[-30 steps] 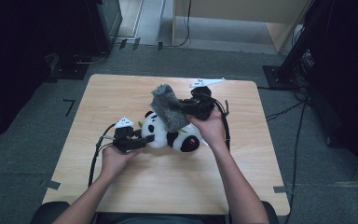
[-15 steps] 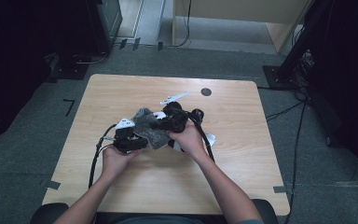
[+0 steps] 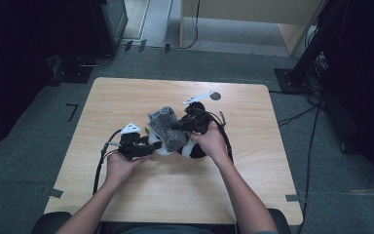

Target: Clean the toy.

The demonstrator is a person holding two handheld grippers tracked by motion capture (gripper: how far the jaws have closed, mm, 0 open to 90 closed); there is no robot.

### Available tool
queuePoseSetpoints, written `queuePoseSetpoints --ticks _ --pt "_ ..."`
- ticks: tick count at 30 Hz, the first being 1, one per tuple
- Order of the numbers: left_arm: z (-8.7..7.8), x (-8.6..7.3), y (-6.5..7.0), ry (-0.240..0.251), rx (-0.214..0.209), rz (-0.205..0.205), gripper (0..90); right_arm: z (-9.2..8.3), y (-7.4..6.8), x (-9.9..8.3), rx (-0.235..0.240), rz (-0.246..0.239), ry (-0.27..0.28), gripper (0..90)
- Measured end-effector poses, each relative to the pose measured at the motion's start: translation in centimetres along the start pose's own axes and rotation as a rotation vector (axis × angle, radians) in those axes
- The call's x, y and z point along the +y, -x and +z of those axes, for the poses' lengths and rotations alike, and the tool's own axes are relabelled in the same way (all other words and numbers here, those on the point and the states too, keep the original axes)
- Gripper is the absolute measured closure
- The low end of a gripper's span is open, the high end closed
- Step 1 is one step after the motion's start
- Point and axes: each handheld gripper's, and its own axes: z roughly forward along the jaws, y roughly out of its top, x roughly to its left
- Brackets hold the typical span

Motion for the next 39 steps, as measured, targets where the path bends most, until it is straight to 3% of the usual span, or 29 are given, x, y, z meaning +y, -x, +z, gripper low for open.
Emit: queuePoseSetpoints --ticks 8,9,13,17,23,27,33,39 --pt "0.0 0.1 -0.1 -0.001 -0.005 -0.001 43.4 -2.1 2.3 -0.7 -0.05 0.065 0.026 79.6" --pt "0.0 0.1 -0.1 0.0 -0.005 -0.001 43.4 -2.8 3.3 -1.0 -0.08 0.091 0.036 79.7" --pt "0.1 0.1 0.0 0.003 -0.005 0.001 43.3 -3.3 4.4 -1.7 -0.058 0.136 0.068 79.6" --pt "0.1 0.1 0.0 0.005 -0.004 0.007 43.2 -4.0 4.2 -1.5 -0.079 0.132 0.109 79.8" --pt "0.2 0.0 0.0 0.015 0.001 0.025 42.4 -7.1 2.6 -0.6 -0.065 0.1 0.245 80.1" --pt "0.2 0.0 0.0 0.01 0.002 0.026 42.0 -8.9 2.0 -0.6 -0.077 0.076 0.282 80.1" --pt "0.2 0.1 0.0 0.002 0.005 0.022 41.9 -9.1 1.8 -1.6 -0.081 0.072 0.247 80.1" --pt "0.2 0.2 -0.1 -0.005 -0.003 0.012 41.8 -7.3 2.0 -4.2 -0.104 0.077 0.157 79.8"
